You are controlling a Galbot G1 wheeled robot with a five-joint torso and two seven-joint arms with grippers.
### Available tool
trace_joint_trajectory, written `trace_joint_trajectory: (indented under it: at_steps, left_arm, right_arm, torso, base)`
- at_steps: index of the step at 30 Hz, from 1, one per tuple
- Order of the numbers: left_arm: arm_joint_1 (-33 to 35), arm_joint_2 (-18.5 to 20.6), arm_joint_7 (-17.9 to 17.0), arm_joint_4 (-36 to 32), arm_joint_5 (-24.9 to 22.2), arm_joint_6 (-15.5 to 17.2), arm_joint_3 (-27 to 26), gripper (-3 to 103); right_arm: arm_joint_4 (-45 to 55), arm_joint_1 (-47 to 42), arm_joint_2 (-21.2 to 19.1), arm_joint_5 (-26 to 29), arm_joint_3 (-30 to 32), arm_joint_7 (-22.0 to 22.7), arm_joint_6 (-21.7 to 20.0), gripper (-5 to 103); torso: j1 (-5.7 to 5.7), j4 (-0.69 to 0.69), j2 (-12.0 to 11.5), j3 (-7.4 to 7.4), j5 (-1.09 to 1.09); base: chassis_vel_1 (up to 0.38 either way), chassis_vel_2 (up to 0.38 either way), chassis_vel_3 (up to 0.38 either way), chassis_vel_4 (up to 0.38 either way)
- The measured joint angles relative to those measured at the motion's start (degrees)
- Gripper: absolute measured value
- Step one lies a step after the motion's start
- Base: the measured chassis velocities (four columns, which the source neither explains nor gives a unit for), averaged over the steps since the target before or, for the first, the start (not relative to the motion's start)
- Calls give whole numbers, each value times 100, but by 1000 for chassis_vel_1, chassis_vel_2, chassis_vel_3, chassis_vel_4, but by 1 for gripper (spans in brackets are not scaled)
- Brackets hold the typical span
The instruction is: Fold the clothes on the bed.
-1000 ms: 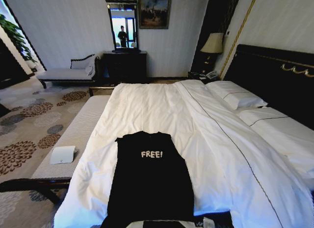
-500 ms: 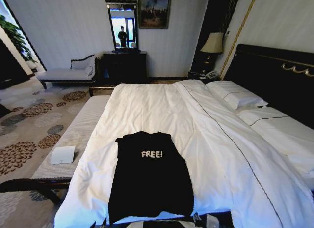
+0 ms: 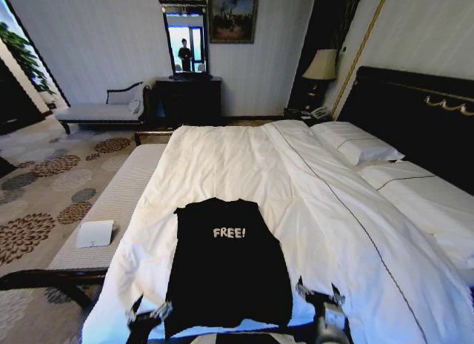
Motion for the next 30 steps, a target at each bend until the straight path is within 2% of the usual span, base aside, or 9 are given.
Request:
trace_joint_trajectory:
  at_steps: [4,9,15,20,25,26,30]
  left_arm:
    - [-382,-49,97,274,542,-133,21,100]
    - [-488,-104,161,373,631,-178,54,100]
    - [-483,-170,221,528,594,-256,45,100]
    - [-393,-275,230,685,565,-344,31,100]
    - [-350,-377,232,691,559,-357,33,100]
    - [-303,-464,233,690,556,-369,27,100]
    - [-258,-509,238,681,562,-376,13,100]
  right_arm:
    - [-164,368,-232,17,4,-505,102,100]
    - [-407,644,-396,3,-58,-778,236,100]
    - [-954,1282,-854,-11,-283,-1115,535,100]
    - [-1459,1991,-1322,-204,-852,-1410,760,100]
    - [-1679,2288,-1498,-428,-1249,-1567,919,100]
    - [-1948,2594,-1577,-720,-1650,-1729,1112,100]
    - [-2178,2875,-1602,-992,-2005,-1834,1234,100]
  torso:
    - [0,0,0,0,-2]
    - [0,0,0,-1,-1]
    - [0,1,0,0,-1]
    - [0,2,0,0,-1]
    - [0,2,0,0,-1]
    - [0,1,0,0,-2]
    - [0,1,0,0,-1]
  base:
    - [0,0,0,0]
    - [0,0,0,0]
    - [0,0,0,0]
    - [0,0,0,0]
    - [0,0,0,0]
    - [0,0,0,0]
    - [0,0,0,0]
